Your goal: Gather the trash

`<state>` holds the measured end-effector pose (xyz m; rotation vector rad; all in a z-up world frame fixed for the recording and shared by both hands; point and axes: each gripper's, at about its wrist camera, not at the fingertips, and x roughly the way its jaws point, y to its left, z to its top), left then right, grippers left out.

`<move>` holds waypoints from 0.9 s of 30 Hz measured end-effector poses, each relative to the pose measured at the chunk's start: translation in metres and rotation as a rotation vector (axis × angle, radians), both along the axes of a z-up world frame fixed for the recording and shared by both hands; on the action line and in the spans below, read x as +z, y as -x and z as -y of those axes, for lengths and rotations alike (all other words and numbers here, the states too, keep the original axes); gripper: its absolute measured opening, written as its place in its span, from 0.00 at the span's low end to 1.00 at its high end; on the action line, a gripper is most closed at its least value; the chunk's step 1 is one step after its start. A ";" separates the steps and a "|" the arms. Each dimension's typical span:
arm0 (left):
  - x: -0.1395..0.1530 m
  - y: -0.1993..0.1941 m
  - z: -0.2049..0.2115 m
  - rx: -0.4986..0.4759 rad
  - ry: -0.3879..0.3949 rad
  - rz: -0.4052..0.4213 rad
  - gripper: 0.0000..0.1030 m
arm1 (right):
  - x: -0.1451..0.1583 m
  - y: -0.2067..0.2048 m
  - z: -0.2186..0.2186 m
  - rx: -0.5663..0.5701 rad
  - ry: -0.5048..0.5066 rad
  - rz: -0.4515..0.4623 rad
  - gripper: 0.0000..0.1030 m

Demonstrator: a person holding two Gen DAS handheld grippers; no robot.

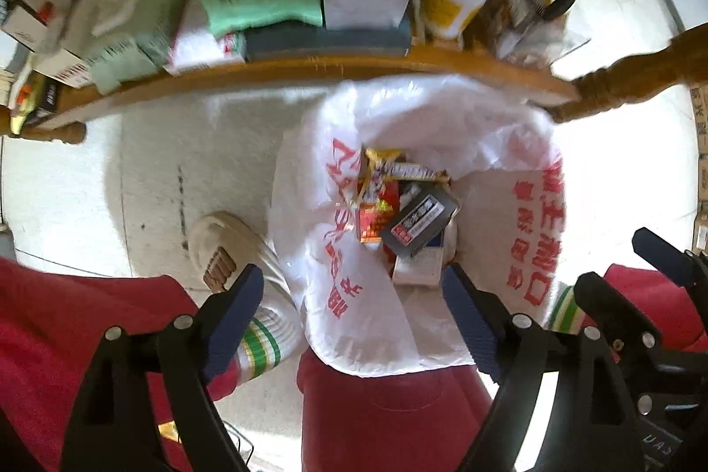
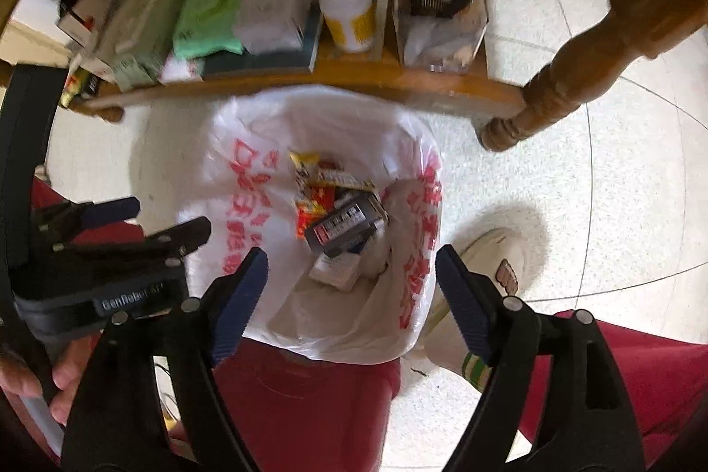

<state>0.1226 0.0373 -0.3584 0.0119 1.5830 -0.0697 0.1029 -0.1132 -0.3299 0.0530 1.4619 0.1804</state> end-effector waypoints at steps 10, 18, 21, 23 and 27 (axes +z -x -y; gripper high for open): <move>0.103 0.029 0.007 0.037 -0.044 0.304 0.79 | 0.098 0.038 0.001 -0.020 0.000 0.293 0.83; 0.191 0.072 0.015 0.028 -0.130 0.587 0.88 | 0.176 0.089 0.004 -0.055 0.049 0.542 0.89; 0.220 0.090 0.018 0.027 -0.145 0.674 0.91 | 0.199 0.108 0.010 -0.079 0.039 0.617 0.90; 0.241 0.102 0.018 0.035 -0.140 0.729 0.91 | 0.215 0.122 0.012 -0.092 0.040 0.669 0.90; 0.279 0.123 0.018 0.061 -0.117 0.831 0.91 | 0.252 0.146 0.016 -0.112 0.051 0.788 0.92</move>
